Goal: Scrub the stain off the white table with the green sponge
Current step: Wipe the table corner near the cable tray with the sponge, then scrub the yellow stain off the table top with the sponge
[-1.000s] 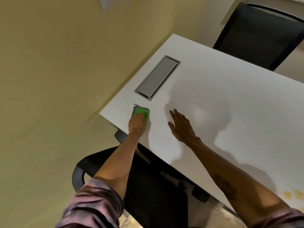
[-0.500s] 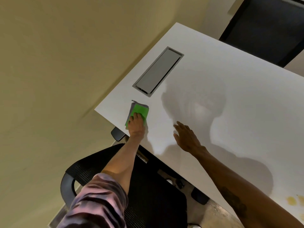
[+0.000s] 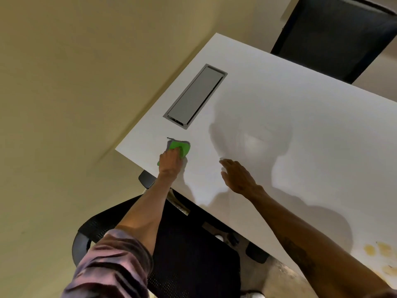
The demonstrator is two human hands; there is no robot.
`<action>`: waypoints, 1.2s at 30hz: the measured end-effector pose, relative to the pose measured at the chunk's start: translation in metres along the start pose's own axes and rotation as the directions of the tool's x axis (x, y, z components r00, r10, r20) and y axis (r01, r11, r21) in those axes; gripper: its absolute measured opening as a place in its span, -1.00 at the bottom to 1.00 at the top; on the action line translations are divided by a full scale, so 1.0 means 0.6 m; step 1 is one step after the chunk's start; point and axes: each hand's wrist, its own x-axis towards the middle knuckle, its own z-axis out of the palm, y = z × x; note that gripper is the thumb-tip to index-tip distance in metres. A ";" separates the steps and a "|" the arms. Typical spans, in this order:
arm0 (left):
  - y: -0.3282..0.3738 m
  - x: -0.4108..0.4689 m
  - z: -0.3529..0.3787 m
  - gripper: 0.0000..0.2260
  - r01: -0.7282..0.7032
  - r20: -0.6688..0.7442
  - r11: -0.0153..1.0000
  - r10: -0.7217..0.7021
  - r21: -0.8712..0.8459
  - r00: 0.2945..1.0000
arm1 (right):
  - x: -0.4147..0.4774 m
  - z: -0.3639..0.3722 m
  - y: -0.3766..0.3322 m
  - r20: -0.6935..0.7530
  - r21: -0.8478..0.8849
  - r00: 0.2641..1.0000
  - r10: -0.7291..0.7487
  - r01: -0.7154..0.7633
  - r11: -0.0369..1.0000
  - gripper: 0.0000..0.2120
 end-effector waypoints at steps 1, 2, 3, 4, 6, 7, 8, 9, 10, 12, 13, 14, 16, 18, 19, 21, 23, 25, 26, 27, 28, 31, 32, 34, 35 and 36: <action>0.006 0.000 -0.009 -0.74 -0.034 0.017 0.998 0.035 -0.047 0.999 | -0.002 -0.006 -0.002 -0.007 0.013 1.000 0.011 -0.011 1.000 -0.56; 0.015 -0.001 -0.018 -0.70 -0.071 0.045 0.993 0.075 -0.096 0.996 | -0.005 -0.012 -0.003 -0.016 0.029 1.000 0.020 -0.020 0.999 -0.55; 0.025 -0.003 -0.027 -0.65 -0.110 0.086 0.984 0.123 -0.140 0.989 | -0.009 -0.019 -0.004 -0.030 0.047 0.999 0.028 -0.026 0.999 -0.54; 0.037 -0.004 -0.035 -0.60 -0.156 0.132 0.973 0.180 -0.170 0.975 | -0.014 -0.026 -0.004 -0.048 0.065 0.998 0.033 -0.030 0.997 -0.52; 0.067 -0.006 -0.046 -0.57 -0.264 0.219 0.948 0.299 -0.175 0.929 | -0.026 -0.041 0.000 -0.093 0.100 0.995 0.041 -0.031 0.994 -0.48; 0.085 -0.008 -0.050 -0.59 -0.314 0.251 0.934 0.350 -0.170 0.903 | -0.034 -0.048 0.004 -0.112 0.116 0.993 0.045 -0.032 0.993 -0.46; 0.106 -0.011 -0.053 -0.62 -0.357 0.272 0.918 0.393 -0.172 0.878 | -0.042 -0.055 0.011 -0.127 0.127 0.991 0.050 -0.034 0.991 -0.44; 0.129 -0.016 -0.056 -0.65 -0.396 0.285 0.900 0.433 -0.181 0.855 | -0.052 -0.062 0.019 -0.137 0.134 0.989 0.056 -0.038 0.990 -0.43; 0.153 -0.022 -0.058 -0.67 -0.436 0.295 0.879 0.475 -0.192 0.829 | -0.062 -0.068 0.029 -0.144 0.134 0.988 0.062 -0.043 0.990 -0.41; 0.203 -0.037 -0.061 -0.68 -0.516 0.323 0.831 0.556 -0.206 0.766 | -0.087 -0.078 0.055 -0.148 0.121 0.986 0.084 -0.066 0.990 -0.36; 0.228 -0.044 -0.061 -0.69 -0.555 0.338 0.806 0.591 -0.206 0.732 | -0.101 -0.082 0.069 -0.147 0.115 0.984 0.104 -0.087 0.990 -0.34; 0.253 -0.052 -0.061 -0.69 -0.586 0.350 0.783 0.619 -0.207 0.703 | -0.116 -0.085 0.085 -0.147 0.112 0.981 0.130 -0.114 0.987 -0.33; 0.300 -0.070 -0.061 -0.70 -0.633 0.350 0.736 0.673 -0.239 0.651 | -0.150 -0.091 0.119 -0.151 0.130 0.968 0.199 -0.180 0.975 -0.30; 0.347 -0.090 -0.057 -0.71 -0.684 0.337 0.670 0.739 -0.288 0.583 | -0.189 -0.094 0.154 -0.168 0.179 0.947 0.274 -0.244 0.953 -0.30; 0.371 -0.101 -0.054 -0.71 -0.706 0.343 0.641 0.764 -0.302 0.547 | -0.210 -0.095 0.171 -0.182 0.210 0.933 0.310 -0.271 0.939 -0.31; 0.422 -0.126 -0.047 -0.71 -0.735 0.368 0.599 0.792 -0.318 0.487 | -0.255 -0.095 0.205 -0.223 0.264 0.897 0.382 -0.322 0.909 -0.36; 0.474 -0.153 -0.035 -0.70 -0.750 0.386 0.569 0.810 -0.336 0.442 | -0.300 -0.093 0.237 -0.248 0.302 0.854 0.458 -0.381 0.874 -0.44; 0.524 -0.183 -0.018 -0.71 -0.764 0.404 0.541 0.824 -0.352 0.397 | -0.342 -0.089 0.267 -0.228 0.338 0.819 0.527 -0.441 0.831 -0.56; 0.548 -0.198 -0.007 -0.71 -0.775 0.415 0.520 0.833 -0.360 0.366 | -0.362 -0.084 0.282 -0.212 0.359 0.802 0.559 -0.468 0.808 -0.62; 0.571 -0.214 0.004 -0.71 -0.788 0.427 0.497 0.840 -0.364 0.333 | -0.383 -0.079 0.297 -0.201 0.382 0.783 0.588 -0.490 0.783 -0.67; 0.595 -0.229 0.017 -0.69 -0.798 0.441 0.481 0.843 -0.363 0.307 | -0.404 -0.074 0.312 -0.197 0.405 0.763 0.615 -0.508 0.760 -0.71; 0.657 -0.275 0.062 -0.68 -0.820 0.454 0.456 0.846 -0.345 0.279 | -0.475 -0.053 0.357 -0.208 0.463 0.698 0.686 -0.547 0.697 -0.77; 0.674 -0.288 0.078 -0.69 -0.838 0.433 0.432 0.859 -0.333 0.271 | -0.501 -0.045 0.371 -0.217 0.484 0.673 0.707 -0.554 0.677 -0.79; 0.705 -0.311 0.112 -0.69 -0.886 0.388 0.363 0.891 -0.289 0.238 | -0.560 -0.027 0.399 -0.237 0.534 0.605 0.760 -0.572 0.622 -0.81; 0.717 -0.322 0.128 -0.67 -0.908 0.381 0.334 0.897 -0.253 0.224 | -0.592 -0.018 0.413 -0.243 0.560 0.559 0.793 -0.586 0.585 -0.82; 0.729 -0.331 0.143 -0.65 -0.929 0.383 0.310 0.898 -0.205 0.215 | -0.624 -0.008 0.426 -0.249 0.582 0.507 0.825 -0.603 0.546 -0.80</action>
